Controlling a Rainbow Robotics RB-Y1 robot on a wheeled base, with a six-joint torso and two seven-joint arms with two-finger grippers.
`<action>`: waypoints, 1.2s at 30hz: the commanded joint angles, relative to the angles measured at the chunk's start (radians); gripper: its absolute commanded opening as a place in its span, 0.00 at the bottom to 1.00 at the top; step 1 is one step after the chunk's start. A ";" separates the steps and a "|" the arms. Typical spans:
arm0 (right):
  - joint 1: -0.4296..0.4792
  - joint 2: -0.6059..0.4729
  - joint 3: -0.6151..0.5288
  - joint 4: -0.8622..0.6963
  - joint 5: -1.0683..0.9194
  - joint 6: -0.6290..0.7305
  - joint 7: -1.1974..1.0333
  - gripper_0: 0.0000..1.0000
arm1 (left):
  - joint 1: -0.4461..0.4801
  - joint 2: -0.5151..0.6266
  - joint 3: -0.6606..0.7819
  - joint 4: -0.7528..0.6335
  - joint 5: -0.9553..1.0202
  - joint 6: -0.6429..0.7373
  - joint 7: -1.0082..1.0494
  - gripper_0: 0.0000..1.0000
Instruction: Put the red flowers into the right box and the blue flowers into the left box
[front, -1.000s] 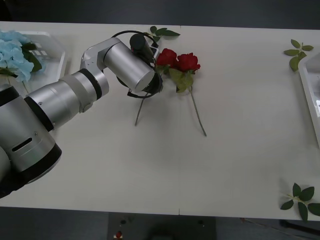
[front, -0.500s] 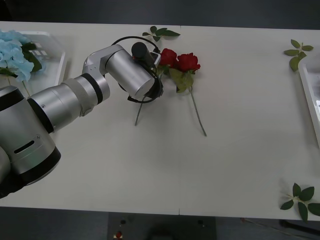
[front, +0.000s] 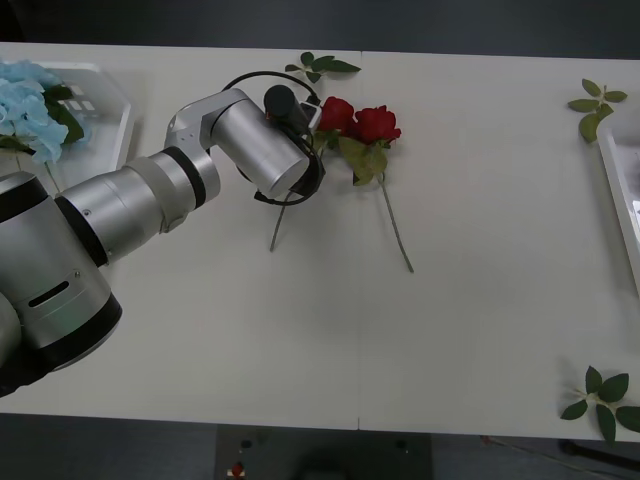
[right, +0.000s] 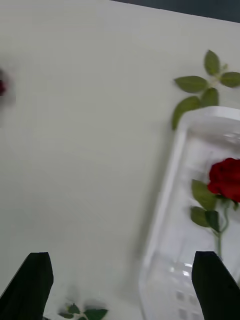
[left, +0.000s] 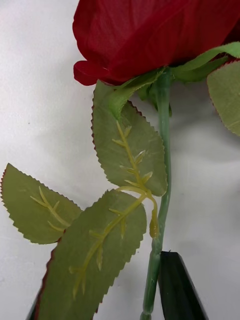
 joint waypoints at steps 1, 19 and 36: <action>-0.023 -0.071 0.099 -0.023 -0.170 -0.011 0.046 0.81 | -0.018 -0.019 0.021 -0.006 -0.004 -0.011 -0.009 0.00; -0.024 -0.084 0.311 -0.141 -0.476 -0.064 0.617 0.81 | -0.021 -0.002 0.022 -0.042 0.042 0.022 -0.047 0.00; -0.011 0.001 0.427 -0.235 -0.671 -0.189 0.704 0.81 | 0.045 0.338 0.220 -0.497 0.301 0.318 -0.214 0.00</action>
